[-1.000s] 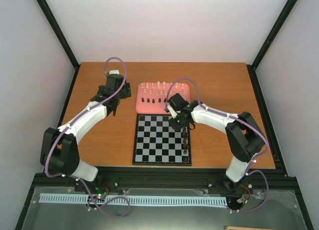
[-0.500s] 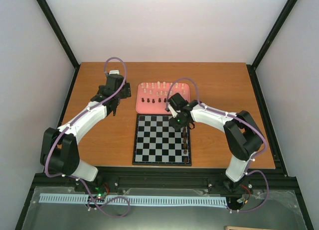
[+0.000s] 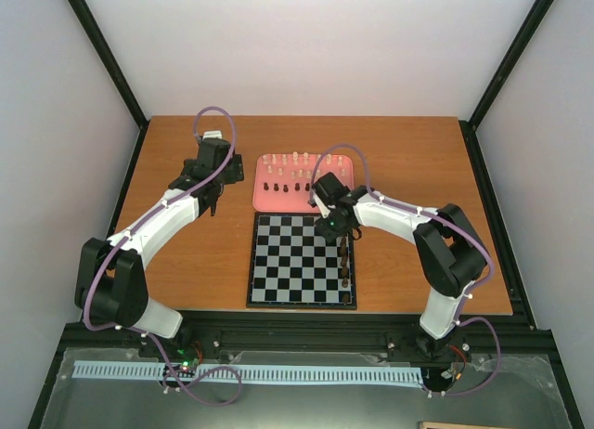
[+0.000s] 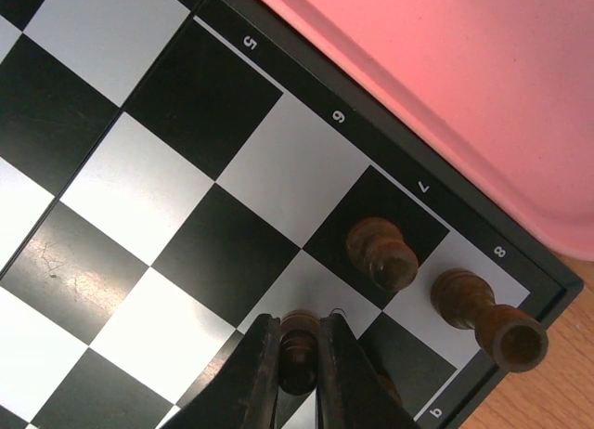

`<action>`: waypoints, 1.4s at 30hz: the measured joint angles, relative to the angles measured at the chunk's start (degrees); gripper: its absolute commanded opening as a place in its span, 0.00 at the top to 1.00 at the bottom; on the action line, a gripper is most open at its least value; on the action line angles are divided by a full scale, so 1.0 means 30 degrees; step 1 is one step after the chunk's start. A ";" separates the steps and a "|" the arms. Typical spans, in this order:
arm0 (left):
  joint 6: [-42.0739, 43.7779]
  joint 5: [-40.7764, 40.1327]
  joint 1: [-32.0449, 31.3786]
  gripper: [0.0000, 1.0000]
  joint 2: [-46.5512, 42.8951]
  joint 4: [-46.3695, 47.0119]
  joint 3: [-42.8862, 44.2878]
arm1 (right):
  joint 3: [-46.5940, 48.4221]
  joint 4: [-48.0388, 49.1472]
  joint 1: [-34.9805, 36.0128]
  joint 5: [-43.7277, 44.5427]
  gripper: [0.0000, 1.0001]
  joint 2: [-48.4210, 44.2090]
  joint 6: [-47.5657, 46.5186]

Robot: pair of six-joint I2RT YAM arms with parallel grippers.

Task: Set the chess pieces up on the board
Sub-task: Place the chess piece on the chessboard, then pick up the chess piece from the storage box.

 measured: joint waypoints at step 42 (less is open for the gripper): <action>0.0000 0.0015 0.0000 0.00 -0.0029 0.0000 -0.0007 | 0.3803 -0.0168 -0.0124 -0.0160 0.53 -0.1275 0.0772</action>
